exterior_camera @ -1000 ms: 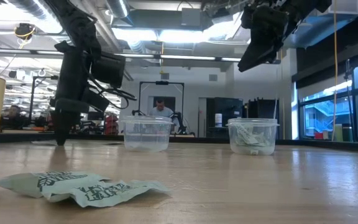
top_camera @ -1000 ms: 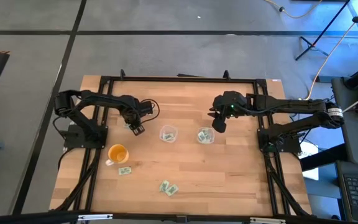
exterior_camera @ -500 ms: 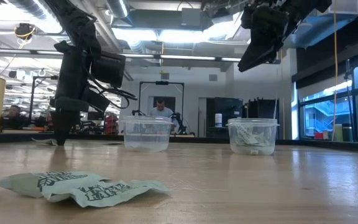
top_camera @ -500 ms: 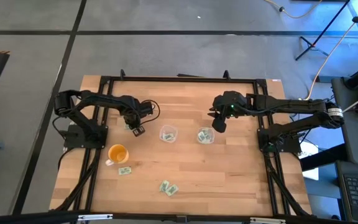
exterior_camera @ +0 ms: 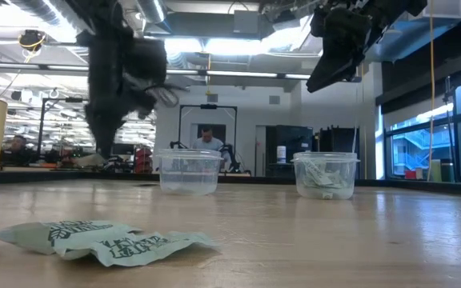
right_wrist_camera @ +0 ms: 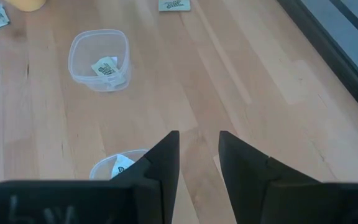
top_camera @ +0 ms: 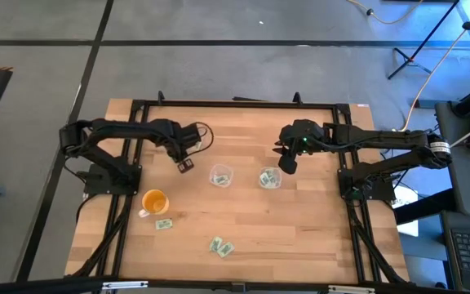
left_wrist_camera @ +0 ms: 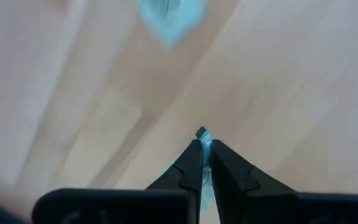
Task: Pick and place Stevia / Truvia into bins
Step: Put the stevia packet into the left transparent container
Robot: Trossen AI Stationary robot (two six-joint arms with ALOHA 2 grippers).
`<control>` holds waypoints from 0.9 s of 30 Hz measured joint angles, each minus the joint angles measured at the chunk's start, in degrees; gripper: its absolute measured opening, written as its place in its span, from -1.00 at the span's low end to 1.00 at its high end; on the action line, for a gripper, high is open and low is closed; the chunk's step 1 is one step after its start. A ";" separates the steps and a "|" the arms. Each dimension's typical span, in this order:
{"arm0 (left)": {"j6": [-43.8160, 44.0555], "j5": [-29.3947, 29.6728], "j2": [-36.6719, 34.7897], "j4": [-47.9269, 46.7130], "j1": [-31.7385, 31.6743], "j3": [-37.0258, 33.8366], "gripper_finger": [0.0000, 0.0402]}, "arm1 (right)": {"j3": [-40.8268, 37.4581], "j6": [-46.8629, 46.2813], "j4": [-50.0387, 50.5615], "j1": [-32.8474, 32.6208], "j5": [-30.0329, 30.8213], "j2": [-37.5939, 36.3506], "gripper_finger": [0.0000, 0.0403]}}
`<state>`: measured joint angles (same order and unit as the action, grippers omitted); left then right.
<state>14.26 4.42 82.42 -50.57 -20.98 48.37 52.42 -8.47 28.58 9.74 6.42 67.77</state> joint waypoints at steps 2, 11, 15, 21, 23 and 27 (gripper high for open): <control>-0.02 -0.80 -0.12 0.29 0.26 1.93 -0.91 | 0.00 0.00 -0.01 0.00 0.00 0.00 -0.43; -9.13 -10.51 -0.12 17.60 5.97 6.44 -0.91 | 0.00 0.41 -0.11 0.00 0.02 0.00 -0.43; -12.69 -12.97 -0.12 25.09 10.00 6.88 -0.91 | 0.00 1.29 -0.43 0.00 0.03 0.00 -0.43; -14.62 -11.93 1.28 31.55 14.53 7.05 -0.91 | 0.02 1.39 -0.45 0.00 0.02 0.00 -0.43; -15.01 -11.93 2.57 31.50 15.69 7.05 -0.91 | 0.02 1.36 -0.46 0.02 0.04 0.00 -0.43; -14.60 -11.66 5.28 30.45 16.97 7.05 -0.91 | 0.02 1.33 -0.44 0.00 0.02 0.00 -0.43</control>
<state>-0.34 -7.24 87.70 -20.12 -4.01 55.42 52.45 -7.14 28.13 9.74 6.44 67.77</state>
